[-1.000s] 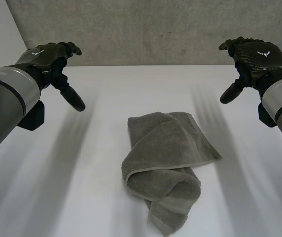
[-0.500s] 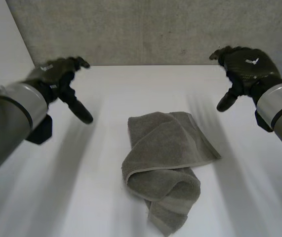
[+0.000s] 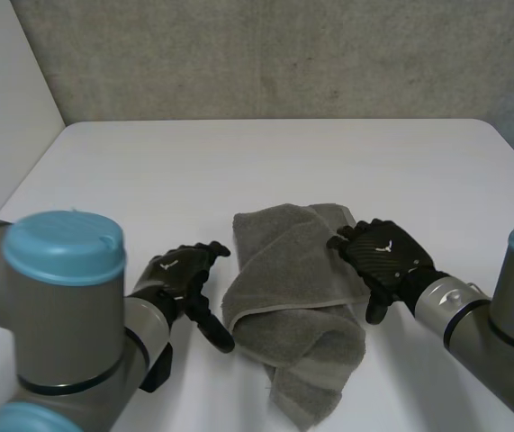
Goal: Fold the towel.
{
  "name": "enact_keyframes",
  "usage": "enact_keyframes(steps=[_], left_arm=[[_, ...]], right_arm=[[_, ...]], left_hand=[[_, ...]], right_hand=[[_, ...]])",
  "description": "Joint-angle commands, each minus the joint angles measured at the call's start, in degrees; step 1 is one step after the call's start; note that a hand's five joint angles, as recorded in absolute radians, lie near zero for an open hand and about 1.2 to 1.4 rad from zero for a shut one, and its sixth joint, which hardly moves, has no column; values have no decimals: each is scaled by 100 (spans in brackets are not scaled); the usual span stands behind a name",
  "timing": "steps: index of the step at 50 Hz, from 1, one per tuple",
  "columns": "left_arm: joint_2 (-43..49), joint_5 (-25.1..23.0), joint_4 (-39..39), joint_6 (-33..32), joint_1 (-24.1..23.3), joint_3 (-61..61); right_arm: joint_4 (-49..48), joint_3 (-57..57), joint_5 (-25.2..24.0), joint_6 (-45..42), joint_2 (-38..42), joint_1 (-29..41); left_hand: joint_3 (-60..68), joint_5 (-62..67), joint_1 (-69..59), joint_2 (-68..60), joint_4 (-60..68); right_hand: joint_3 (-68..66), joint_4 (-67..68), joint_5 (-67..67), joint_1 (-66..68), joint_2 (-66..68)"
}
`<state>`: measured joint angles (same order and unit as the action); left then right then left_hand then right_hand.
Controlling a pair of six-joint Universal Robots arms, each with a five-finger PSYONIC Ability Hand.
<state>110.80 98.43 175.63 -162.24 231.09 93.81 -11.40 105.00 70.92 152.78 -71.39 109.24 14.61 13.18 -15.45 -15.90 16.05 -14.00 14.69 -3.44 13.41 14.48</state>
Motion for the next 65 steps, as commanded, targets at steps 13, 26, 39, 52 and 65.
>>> enact_keyframes(steps=[13,26,39,52,65], left_arm=[[1031,413,279,193,-328,-759],[1796,818,340,87,-328,-1462],[1490,818,235,105,-275,-1385],[899,774,270,131,-284,-953],[1532,783,367,122,-337,-1199]], right_arm=[[-1162,-93,493,278,688,141],[-1198,-664,502,779,1198,229],[-530,-656,537,1025,917,203],[-565,-76,423,1043,521,150],[-881,-444,502,1061,1057,273]], left_hand=[[-121,-977,204,250,-264],[3799,2942,-3715,-3670,3655],[4827,3970,-4743,-4698,4683],[1713,857,-1630,-1584,1570],[1747,890,-1663,-1618,1603]], right_hand=[[-1725,1657,-1782,1785,1677],[-5893,5824,-5949,5952,5845],[-1475,1407,-1531,1534,1427],[-1408,1340,-1464,1467,1360],[-1743,1675,-1799,1802,1695]])
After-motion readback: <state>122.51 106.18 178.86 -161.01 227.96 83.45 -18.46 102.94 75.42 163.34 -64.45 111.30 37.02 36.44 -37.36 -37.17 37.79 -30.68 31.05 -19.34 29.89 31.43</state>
